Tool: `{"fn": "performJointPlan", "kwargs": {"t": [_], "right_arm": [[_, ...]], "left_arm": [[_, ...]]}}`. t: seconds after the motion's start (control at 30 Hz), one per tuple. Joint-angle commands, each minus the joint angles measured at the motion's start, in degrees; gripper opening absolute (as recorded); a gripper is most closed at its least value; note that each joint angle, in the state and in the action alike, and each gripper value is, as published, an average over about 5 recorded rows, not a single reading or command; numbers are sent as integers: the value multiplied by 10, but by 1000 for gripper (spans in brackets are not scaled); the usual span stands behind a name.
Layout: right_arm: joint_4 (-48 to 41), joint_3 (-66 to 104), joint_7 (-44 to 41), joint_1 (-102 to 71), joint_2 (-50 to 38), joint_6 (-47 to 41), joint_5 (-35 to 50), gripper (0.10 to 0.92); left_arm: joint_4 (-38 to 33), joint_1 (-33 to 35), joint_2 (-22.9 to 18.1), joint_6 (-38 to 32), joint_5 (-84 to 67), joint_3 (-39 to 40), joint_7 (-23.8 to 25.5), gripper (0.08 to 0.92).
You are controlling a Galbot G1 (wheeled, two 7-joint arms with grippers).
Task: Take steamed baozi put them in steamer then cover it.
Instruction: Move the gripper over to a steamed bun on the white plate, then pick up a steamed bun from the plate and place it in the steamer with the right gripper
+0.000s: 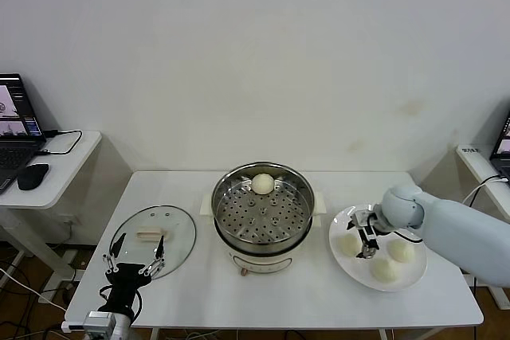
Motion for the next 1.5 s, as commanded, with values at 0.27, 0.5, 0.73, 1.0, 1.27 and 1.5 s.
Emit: {"fn": "performJointPlan", "kwargs": {"t": [0.27, 0.5, 0.73, 1.0, 1.27, 1.5], "right_arm": [[-14, 21, -1, -23, 17, 1, -10, 619], [19, 17, -15, 23, -23, 0, 10, 555], [83, -34, -52, 192, -94, -13, 84, 551], [116, -167, -51, 449, -74, -51, 200, 554], [130, -199, 20, 490, 82, -146, 327, 565], [99, -189, 94, 398, 202, -219, 379, 569]], "left_arm": [[-1, 1, -4, -1, 1, 2, -1, 823], [-6, 1, -3, 0, 1, 3, -1, 823], [-5, -6, 2, 1, 0, 9, -1, 823], [-2, -13, 6, 1, -1, 17, -1, 823], [-6, -14, 8, 1, -2, 11, -1, 823], [-9, -11, 5, 0, -2, 4, -2, 823]]}}
